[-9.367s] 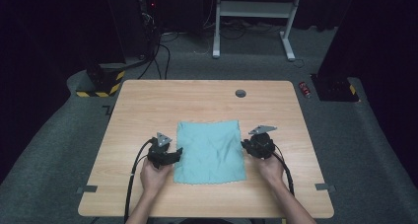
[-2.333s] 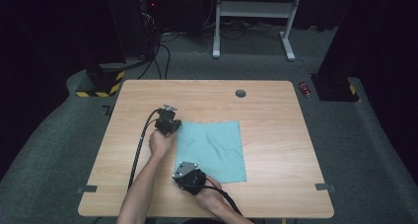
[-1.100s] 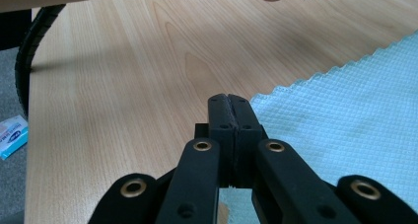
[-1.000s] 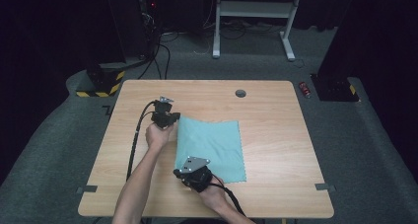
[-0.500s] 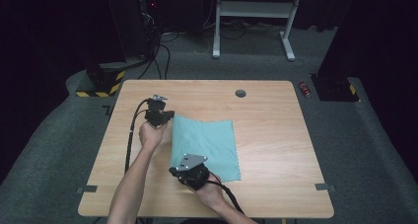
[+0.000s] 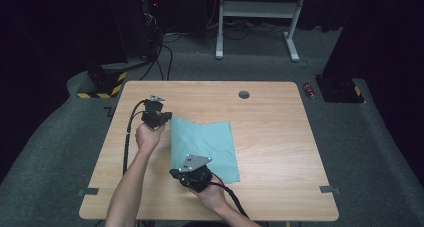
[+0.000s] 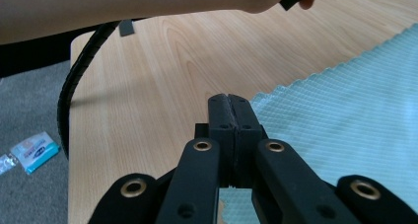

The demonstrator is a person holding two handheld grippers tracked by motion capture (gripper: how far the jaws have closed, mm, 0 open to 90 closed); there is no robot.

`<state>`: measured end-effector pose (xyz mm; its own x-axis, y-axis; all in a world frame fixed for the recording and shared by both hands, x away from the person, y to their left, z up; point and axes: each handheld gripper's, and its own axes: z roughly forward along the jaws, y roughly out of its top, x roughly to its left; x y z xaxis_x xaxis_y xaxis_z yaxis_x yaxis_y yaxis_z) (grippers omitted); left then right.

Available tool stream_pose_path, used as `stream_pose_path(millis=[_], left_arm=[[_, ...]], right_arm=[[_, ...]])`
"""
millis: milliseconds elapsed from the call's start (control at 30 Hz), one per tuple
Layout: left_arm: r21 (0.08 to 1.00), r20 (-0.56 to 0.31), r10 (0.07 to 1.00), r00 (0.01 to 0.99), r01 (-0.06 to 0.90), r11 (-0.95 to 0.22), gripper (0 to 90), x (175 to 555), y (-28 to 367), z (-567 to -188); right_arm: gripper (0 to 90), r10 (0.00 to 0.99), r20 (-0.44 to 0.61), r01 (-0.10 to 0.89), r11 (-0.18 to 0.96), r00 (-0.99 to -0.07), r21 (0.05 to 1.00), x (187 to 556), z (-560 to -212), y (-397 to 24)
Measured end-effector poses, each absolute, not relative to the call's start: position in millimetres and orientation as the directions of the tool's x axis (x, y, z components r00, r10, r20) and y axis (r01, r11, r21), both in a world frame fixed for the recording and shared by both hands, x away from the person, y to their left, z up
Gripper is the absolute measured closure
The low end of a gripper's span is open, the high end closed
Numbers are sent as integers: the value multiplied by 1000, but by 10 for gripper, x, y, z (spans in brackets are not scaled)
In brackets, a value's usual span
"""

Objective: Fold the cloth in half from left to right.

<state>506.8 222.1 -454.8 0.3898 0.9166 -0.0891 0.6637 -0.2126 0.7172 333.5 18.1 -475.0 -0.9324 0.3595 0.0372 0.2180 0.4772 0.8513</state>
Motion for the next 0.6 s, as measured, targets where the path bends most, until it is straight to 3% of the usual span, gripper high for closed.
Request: stream_pose_path(millis=[600], left_arm=[[711, -98, 891, 443, 658, -249, 900, 5172, 1752, -4735]], right_arm=[[900, 474, 39, 291, 471, -880, 833, 3340, -4953, -469]])
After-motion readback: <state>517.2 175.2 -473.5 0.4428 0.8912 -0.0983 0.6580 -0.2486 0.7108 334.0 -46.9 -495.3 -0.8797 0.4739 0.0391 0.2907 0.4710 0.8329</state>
